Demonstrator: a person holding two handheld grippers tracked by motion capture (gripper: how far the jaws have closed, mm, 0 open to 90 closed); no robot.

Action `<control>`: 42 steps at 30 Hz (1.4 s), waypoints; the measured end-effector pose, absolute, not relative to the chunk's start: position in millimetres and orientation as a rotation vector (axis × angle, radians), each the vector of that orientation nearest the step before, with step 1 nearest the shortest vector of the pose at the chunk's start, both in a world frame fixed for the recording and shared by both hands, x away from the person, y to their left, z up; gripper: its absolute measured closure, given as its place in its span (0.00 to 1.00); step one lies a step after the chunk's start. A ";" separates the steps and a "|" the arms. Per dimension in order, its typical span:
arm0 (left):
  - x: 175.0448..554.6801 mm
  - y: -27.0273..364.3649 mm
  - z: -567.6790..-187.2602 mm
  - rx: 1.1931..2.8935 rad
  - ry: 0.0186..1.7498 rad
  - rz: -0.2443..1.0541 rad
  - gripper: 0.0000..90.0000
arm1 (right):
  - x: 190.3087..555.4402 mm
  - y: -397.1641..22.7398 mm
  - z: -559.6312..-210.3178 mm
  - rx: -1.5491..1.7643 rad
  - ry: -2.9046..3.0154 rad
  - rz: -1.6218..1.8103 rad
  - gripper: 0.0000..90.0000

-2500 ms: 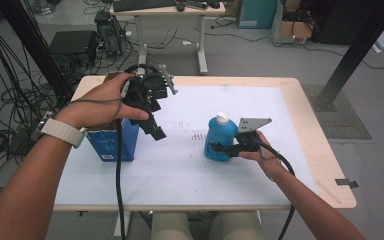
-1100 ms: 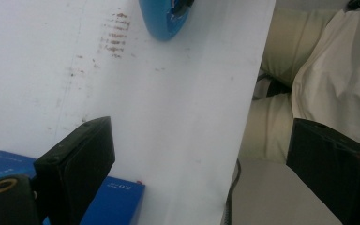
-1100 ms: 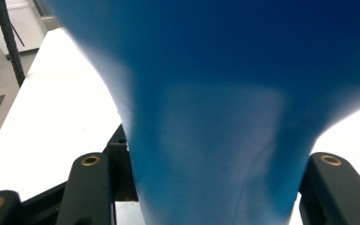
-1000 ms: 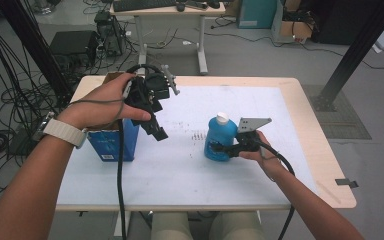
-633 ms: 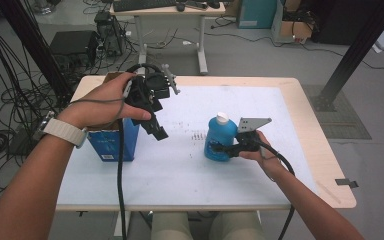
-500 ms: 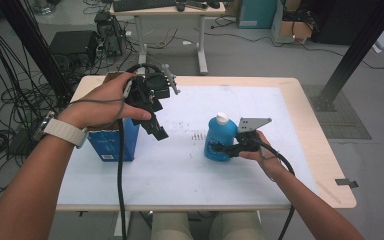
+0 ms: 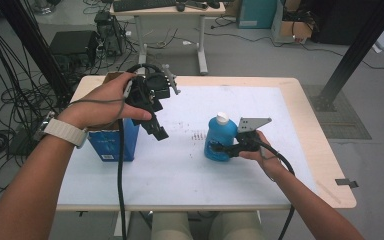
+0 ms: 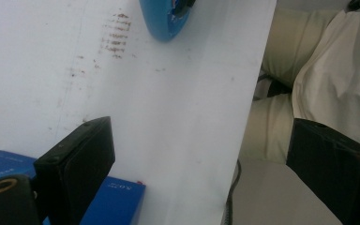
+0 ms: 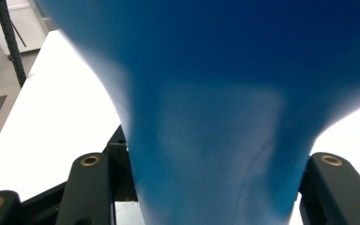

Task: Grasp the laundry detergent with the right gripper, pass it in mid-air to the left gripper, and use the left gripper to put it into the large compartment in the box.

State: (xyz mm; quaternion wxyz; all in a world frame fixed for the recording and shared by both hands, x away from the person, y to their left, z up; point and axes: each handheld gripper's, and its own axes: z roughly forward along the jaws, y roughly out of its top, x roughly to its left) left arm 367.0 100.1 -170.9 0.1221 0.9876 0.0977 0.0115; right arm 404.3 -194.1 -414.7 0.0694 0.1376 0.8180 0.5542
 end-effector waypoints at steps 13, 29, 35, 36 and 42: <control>367.4 99.7 -170.7 2.882 0.283 0.037 0.09 | 404.7 -194.6 -414.7 0.407 2.463 1.664 0.47; 367.2 99.5 -170.6 2.881 0.282 0.038 0.09 | 404.6 -194.2 -414.7 0.410 2.464 1.667 0.47; 367.1 99.4 -170.6 2.879 0.282 0.039 0.09 | 404.7 -194.1 -414.7 0.408 2.465 1.668 0.47; 367.2 99.4 -170.5 2.880 0.280 0.039 0.09 | 404.8 -194.2 -414.7 0.406 2.463 1.668 0.47; 367.0 99.4 -169.9 2.878 0.282 0.039 0.09 | 404.7 -194.1 -414.7 0.408 2.463 1.668 0.47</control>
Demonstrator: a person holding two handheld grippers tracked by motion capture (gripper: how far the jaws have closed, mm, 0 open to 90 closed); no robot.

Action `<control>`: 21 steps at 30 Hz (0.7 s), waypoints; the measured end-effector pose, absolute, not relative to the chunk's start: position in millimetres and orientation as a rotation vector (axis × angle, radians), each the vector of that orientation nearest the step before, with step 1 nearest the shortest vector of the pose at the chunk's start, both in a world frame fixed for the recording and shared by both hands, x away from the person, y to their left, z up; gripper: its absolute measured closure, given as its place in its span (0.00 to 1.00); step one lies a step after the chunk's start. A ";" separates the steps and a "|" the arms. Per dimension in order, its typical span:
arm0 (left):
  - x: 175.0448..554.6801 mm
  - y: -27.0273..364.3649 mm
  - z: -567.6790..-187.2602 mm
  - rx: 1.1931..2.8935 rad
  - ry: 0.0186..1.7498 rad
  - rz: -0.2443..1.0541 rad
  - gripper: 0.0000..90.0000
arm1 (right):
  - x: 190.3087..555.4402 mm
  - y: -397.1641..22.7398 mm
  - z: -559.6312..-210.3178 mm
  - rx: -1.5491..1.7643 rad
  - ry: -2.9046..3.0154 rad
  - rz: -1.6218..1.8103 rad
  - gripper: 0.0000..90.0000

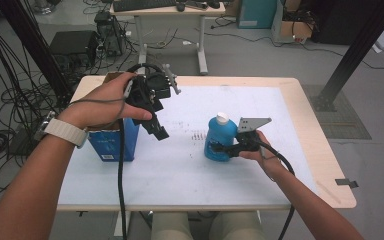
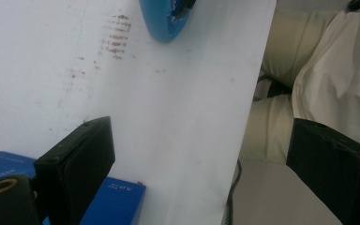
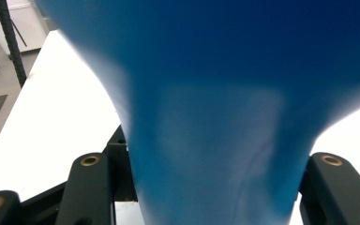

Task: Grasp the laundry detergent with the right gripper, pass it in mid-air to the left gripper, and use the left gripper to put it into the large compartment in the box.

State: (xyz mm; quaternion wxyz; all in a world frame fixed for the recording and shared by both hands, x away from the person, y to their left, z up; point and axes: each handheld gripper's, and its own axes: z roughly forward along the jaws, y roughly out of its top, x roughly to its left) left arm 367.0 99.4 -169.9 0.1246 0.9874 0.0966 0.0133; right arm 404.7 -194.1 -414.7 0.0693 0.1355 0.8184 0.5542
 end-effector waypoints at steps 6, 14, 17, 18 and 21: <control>366.8 99.2 -169.2 2.881 0.288 0.039 0.09 | 404.8 -194.1 -414.7 0.406 2.462 1.668 0.47; 366.8 98.5 -169.1 2.881 0.284 0.040 0.09 | 404.8 -194.1 -414.7 0.405 2.462 1.667 0.47; 366.9 98.7 -169.1 2.881 0.285 0.040 0.09 | 404.8 -194.1 -414.7 0.406 2.462 1.668 0.47; 366.9 98.7 -169.1 2.880 0.287 0.041 0.09 | 404.7 -194.1 -414.7 0.407 2.462 1.668 0.47; 366.9 98.8 -169.1 2.880 0.285 0.041 0.09 | 404.8 -194.2 -414.7 0.406 2.462 1.667 0.47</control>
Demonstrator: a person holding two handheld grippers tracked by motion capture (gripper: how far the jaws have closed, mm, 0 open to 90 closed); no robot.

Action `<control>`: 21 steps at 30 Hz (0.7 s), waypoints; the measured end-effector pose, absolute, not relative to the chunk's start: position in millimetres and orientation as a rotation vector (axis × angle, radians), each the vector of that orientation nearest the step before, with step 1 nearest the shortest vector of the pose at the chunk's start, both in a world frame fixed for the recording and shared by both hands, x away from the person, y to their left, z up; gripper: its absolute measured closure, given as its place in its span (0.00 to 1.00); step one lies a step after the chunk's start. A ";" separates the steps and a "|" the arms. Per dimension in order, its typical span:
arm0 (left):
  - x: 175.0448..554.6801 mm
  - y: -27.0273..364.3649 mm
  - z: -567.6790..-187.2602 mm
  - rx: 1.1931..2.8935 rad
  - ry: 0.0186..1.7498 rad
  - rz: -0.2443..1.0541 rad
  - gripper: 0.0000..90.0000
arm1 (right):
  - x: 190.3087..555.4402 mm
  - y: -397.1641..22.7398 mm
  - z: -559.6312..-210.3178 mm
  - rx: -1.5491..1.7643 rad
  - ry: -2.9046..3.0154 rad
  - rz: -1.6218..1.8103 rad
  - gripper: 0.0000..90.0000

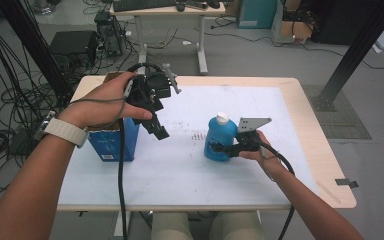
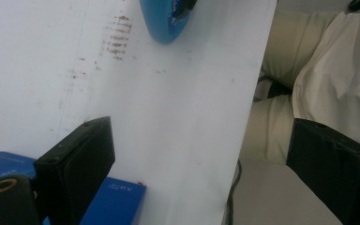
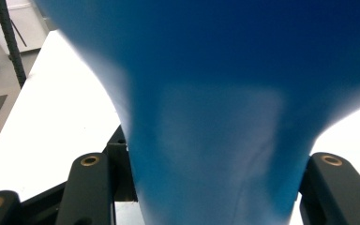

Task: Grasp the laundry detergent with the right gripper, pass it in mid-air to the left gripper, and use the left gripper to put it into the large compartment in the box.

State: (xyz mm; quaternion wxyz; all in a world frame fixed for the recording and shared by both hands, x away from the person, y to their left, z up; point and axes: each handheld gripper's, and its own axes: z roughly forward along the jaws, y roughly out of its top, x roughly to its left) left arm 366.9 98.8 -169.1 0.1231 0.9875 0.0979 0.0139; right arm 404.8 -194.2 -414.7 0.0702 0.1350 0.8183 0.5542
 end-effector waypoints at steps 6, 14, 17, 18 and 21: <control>366.6 98.9 -169.2 2.879 0.287 0.042 0.09 | 404.8 -194.0 -414.7 0.405 2.461 1.668 0.47; 366.2 98.7 -168.3 2.880 0.286 0.045 0.09 | 405.1 -193.7 -414.3 0.391 2.461 1.663 0.47; 365.8 98.7 -168.0 2.879 0.284 0.045 0.09 | 405.0 -193.7 -413.9 0.392 2.464 1.658 0.47; 365.7 98.7 -167.8 2.880 0.283 0.045 0.09 | 404.7 -193.7 -413.5 0.390 2.463 1.654 0.47; 365.0 98.9 -166.1 2.880 0.287 0.050 0.09 | 405.6 -193.3 -412.7 0.378 2.469 1.651 0.48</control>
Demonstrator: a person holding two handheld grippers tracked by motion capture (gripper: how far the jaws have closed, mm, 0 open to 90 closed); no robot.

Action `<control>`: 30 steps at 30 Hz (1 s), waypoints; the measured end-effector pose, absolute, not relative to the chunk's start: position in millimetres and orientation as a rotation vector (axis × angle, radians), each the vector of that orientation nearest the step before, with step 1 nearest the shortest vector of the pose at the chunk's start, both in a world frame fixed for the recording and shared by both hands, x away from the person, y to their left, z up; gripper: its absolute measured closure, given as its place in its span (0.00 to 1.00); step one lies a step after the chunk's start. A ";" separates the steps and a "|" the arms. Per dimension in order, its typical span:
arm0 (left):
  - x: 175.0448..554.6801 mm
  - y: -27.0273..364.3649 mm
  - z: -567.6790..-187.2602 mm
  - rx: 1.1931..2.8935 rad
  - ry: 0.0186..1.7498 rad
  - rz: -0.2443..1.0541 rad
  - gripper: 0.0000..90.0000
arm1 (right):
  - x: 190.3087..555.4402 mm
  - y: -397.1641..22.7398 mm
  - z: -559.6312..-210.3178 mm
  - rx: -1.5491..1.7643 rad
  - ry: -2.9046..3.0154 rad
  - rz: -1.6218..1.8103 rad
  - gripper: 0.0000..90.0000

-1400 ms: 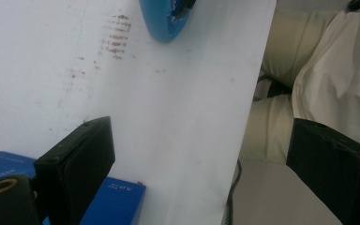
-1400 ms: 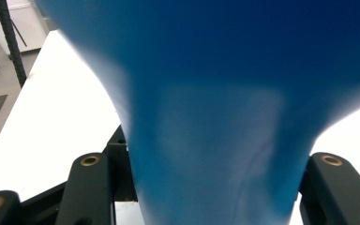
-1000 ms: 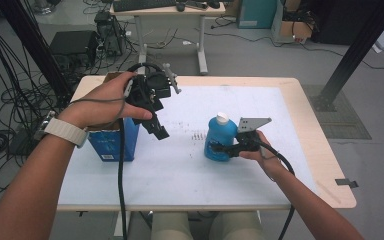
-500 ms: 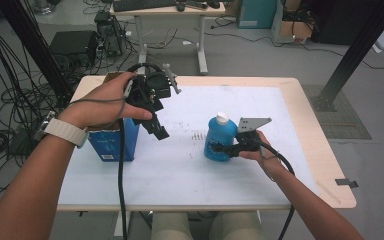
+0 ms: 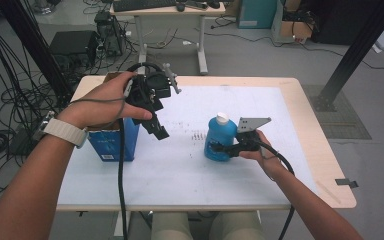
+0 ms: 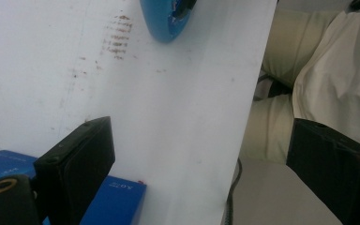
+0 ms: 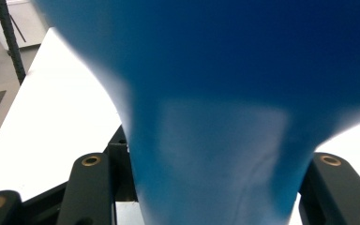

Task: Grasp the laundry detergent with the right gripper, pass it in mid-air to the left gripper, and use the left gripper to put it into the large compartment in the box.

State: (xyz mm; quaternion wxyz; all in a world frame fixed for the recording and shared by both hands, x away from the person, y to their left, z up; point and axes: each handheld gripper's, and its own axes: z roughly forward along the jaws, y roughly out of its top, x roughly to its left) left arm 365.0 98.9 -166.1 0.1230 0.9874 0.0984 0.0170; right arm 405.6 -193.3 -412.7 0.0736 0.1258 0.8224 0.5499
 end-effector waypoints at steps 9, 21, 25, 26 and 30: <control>362.6 98.9 -159.8 2.872 0.302 0.065 0.09 | 405.9 -194.9 -406.1 0.387 2.477 1.657 0.48; 354.8 93.1 -144.1 2.854 0.313 0.126 0.09 | 401.0 -199.2 -381.0 0.384 2.487 1.696 0.48; 352.0 88.8 -136.5 2.848 0.312 0.153 0.09 | 396.6 -201.2 -370.8 0.358 2.527 1.722 0.47; 351.3 87.4 -134.2 2.849 0.306 0.156 0.10 | 394.5 -201.6 -367.1 0.343 2.541 1.719 0.47; 348.4 81.0 -125.9 2.849 0.285 0.187 0.10 | 387.6 -202.8 -353.7 0.313 2.580 1.696 0.47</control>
